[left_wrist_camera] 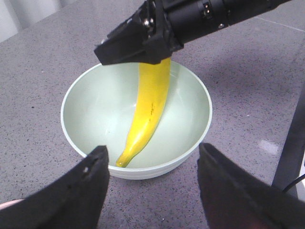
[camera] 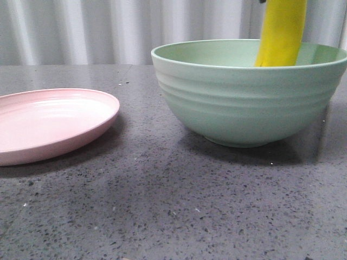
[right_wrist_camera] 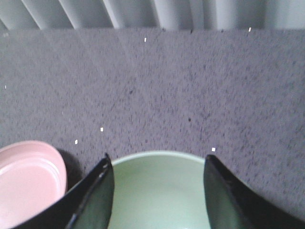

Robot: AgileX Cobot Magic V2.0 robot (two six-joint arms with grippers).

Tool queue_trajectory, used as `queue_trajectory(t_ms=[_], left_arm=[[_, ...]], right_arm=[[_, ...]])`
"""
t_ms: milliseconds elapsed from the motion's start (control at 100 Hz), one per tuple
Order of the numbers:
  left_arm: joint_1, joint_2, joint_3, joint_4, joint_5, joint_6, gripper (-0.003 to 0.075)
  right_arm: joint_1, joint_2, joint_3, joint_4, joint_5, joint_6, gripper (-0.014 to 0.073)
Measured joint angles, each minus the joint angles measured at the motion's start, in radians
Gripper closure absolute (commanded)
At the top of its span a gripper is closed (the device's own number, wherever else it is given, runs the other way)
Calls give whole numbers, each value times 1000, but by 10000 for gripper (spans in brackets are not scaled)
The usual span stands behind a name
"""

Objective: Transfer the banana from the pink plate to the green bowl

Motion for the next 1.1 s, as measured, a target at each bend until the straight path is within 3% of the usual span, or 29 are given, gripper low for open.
queue_trajectory(t_ms=[400, 510, 630, 670, 820, 1100], left_arm=[[0, 0, 0, 0, -15, 0, 371], [0, 0, 0, -2, -15, 0, 533], [0, 0, 0, -13, -15, 0, 743], [0, 0, 0, -19, -11, 0, 741], [0, -22, 7, -54, 8, 0, 741], [0, -195, 173, -68, -101, 0, 741]], right_arm=[[0, -131, 0, -1, -61, -10, 255], [0, -160, -2, -1, 31, -10, 375], [0, -187, -2, -6, 173, -10, 615], [0, -199, -2, -14, 211, -10, 666], [0, -260, -2, -59, 332, -10, 657], [0, -468, 114, -81, 346, -12, 657]])
